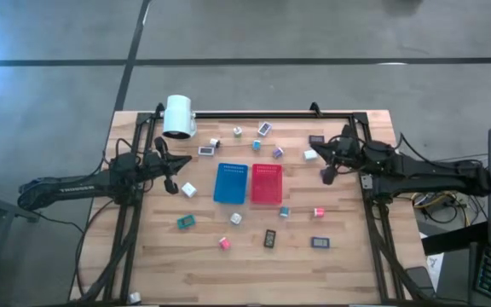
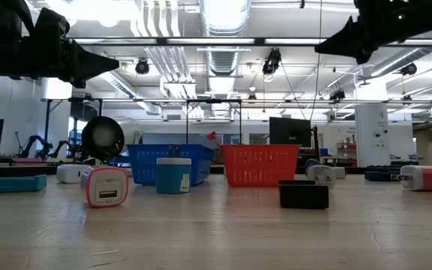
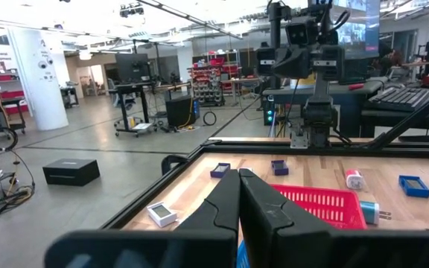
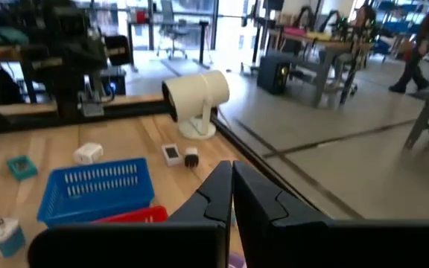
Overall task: Pick & Place Office items
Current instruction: Put the white charger adapter into the red bin
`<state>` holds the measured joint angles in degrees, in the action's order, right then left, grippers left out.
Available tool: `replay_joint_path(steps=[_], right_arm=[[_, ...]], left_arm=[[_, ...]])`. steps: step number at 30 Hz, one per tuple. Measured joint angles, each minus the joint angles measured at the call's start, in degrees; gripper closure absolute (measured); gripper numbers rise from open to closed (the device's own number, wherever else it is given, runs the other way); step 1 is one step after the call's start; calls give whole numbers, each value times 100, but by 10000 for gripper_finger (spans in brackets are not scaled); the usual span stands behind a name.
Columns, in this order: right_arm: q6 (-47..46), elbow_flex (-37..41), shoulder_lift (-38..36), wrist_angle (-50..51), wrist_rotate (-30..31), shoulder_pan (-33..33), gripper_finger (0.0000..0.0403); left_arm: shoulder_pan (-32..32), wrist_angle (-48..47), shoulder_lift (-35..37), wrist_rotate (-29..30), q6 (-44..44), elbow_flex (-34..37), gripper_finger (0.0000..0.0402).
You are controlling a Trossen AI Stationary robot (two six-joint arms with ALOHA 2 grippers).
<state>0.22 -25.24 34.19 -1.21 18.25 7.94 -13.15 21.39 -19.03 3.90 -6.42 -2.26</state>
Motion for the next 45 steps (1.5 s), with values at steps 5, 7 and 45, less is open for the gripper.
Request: replay_joint_path(steps=[5, 7, 45], right_arm=[[-1, -308, 370, 314, -2, 0, 394], [10, -416, 486, 436, -5, 22, 394], [296, -1781, 2525, 2851, -950, 1794, 394]], left_arm=[[0, -2, 0, 0, 0, 0, 392], [-1, -2, 0, 0, -2, 0, 392], [-2, -2, 0, 23, -66, 37, 392]])
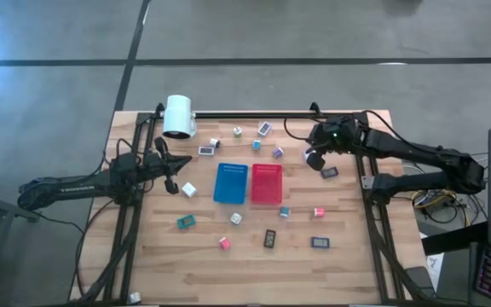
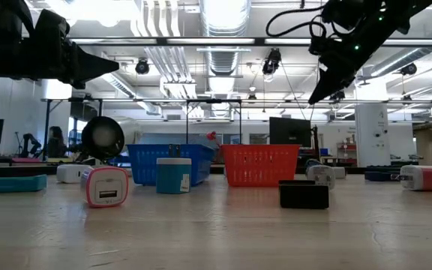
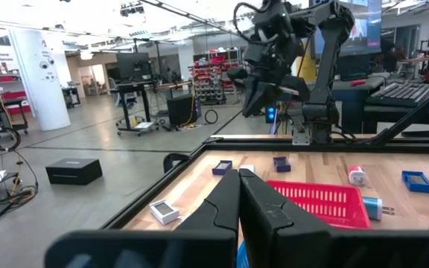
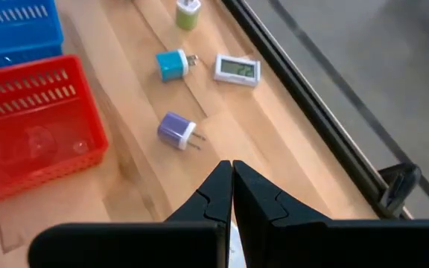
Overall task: Pick & Place Office items
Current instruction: Put the white charger adapter into the red bin
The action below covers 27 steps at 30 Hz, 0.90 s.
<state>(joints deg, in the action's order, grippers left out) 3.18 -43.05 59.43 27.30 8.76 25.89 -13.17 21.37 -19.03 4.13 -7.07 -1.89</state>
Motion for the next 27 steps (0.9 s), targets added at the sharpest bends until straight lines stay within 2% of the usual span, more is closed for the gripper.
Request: replay_joint_path(steps=[10, 14, 16, 23, 27], right_arm=[[228, -184, 418, 740, -520, 761, 394], [428, -420, 776, 1330, -1353, 1069, 394], [548, -556, 1016, 1594, -1586, 1162, 394], [1315, -949, 1831, 2048, -1622, 1204, 394], [1678, -1103, 2193, 2121, -1620, 1200, 377]], left_arm=[[0, 2, 2, 1, -88, 9, 392], [0, 2, 0, 1, -87, 9, 392], [0, 2, 0, 0, -87, 9, 392], [0, 2, 0, 1, -87, 9, 392], [0, 2, 0, 1, -87, 9, 392]])
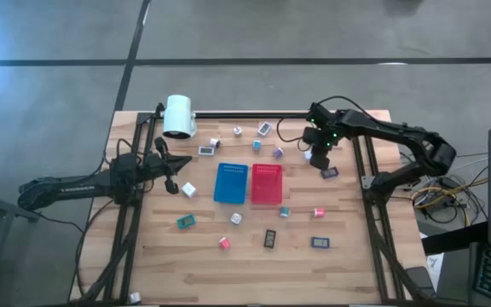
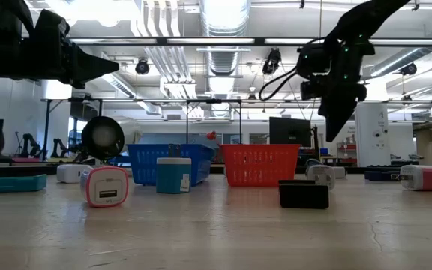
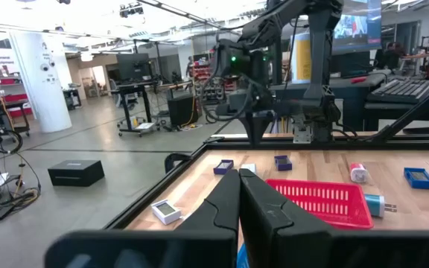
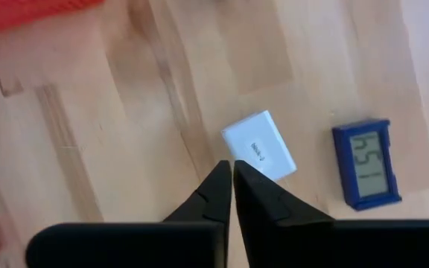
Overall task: Pick & Place Office items
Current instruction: Put the white charger adapter into the red bin
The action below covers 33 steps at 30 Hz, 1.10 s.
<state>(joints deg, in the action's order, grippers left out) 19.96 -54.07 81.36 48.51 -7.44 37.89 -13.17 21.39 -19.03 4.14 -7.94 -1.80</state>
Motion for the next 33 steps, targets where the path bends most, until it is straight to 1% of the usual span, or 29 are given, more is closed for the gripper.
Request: replay_joint_path(steps=[5, 9, 14, 17, 19, 25, 33], right_arm=[[452, -213, 279, 58, 81, 0, 326], [701, -310, 351, 63, 290, 2, 276], [1183, -302, 400, 59, 299, 0, 214], [1281, -281, 400, 61, 298, -2, 184], [1189, -281, 398, 43, 299, 0, 167], [936, -246, 466, -101, 302, 0, 136], [1160, -204, 985, -131, 301, 0, 127]], left_arm=[[0, 0, 1, 0, 6, 2, 392], [0, 0, 1, 0, 7, 2, 392], [2, 0, 0, -2, 25, 8, 392], [1, -2, 2, 0, 25, 13, 392], [2, 0, 2, -2, 26, 13, 392], [2, 0, 2, -2, 46, 17, 392], [2, 0, 2, -2, 46, 22, 392]])
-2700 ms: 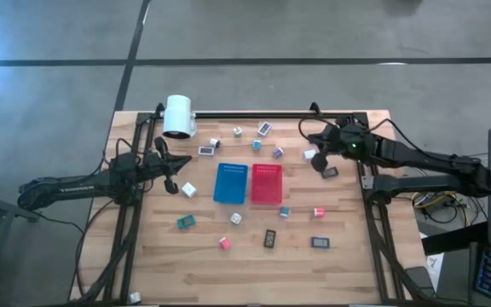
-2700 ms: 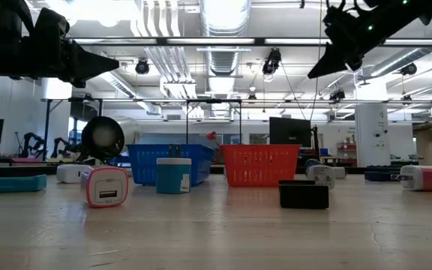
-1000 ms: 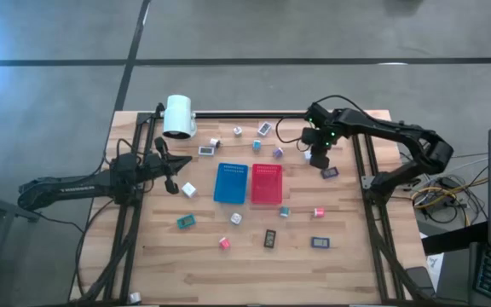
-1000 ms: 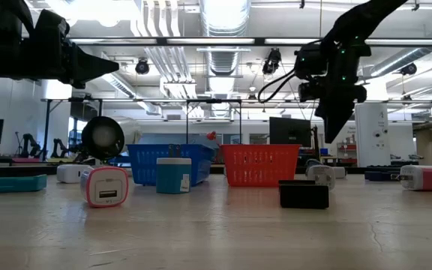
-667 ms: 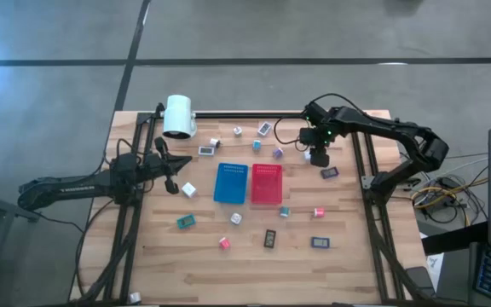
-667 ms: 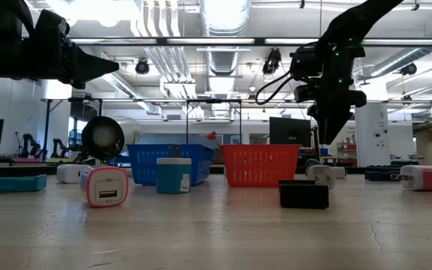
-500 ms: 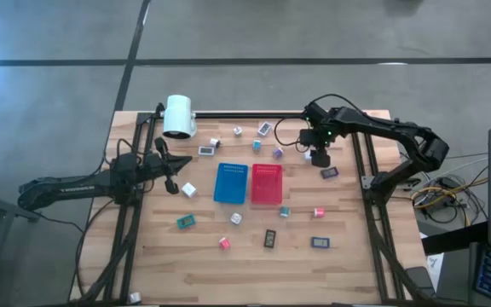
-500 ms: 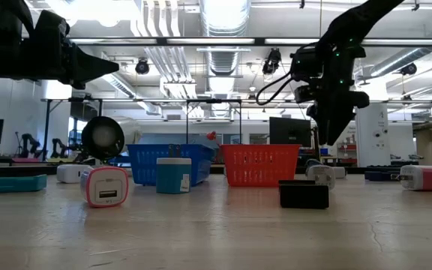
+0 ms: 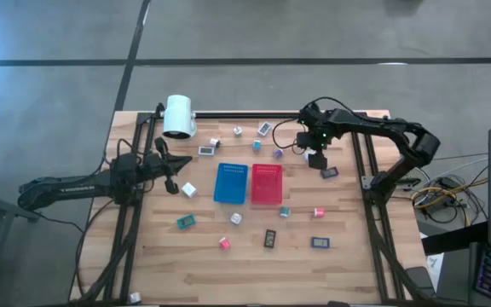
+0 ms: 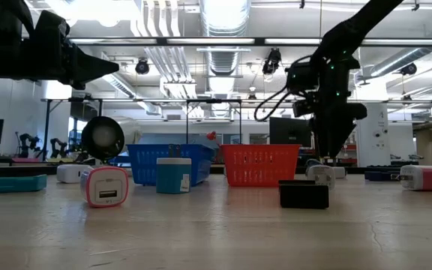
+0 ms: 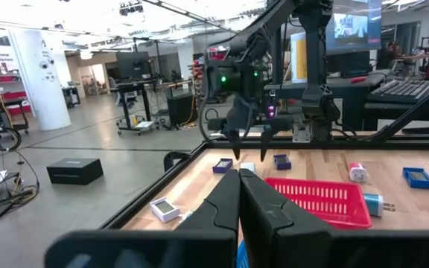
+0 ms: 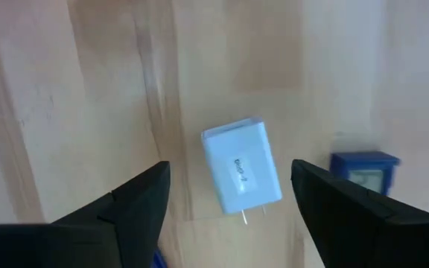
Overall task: Pick & Place Office items
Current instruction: Put the white charger adapter into the red bin
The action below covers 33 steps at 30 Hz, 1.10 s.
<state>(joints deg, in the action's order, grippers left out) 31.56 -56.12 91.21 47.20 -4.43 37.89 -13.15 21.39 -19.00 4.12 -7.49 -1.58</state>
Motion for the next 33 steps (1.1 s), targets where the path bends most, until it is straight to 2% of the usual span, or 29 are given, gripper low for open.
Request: replay_joint_path(steps=[7, 17, 23, 30, 33], right_arm=[[282, 0, 508, -99, 460, 7, 127], [187, 2, 873, -219, 453, 15, 144], [-19, -7, 961, -192, 331, 15, 178], [-138, 11, 890, -302, -140, 25, 242], [-177, 22, 804, -310, -298, 11, 245]], left_arm=[[0, -1, -1, 0, 0, 0, 392], [0, 0, -2, 0, 0, 0, 392], [0, -2, -1, 0, -2, 0, 392], [-2, -2, -2, 0, -24, 0, 392], [-2, -2, -1, 0, -24, 0, 392]])
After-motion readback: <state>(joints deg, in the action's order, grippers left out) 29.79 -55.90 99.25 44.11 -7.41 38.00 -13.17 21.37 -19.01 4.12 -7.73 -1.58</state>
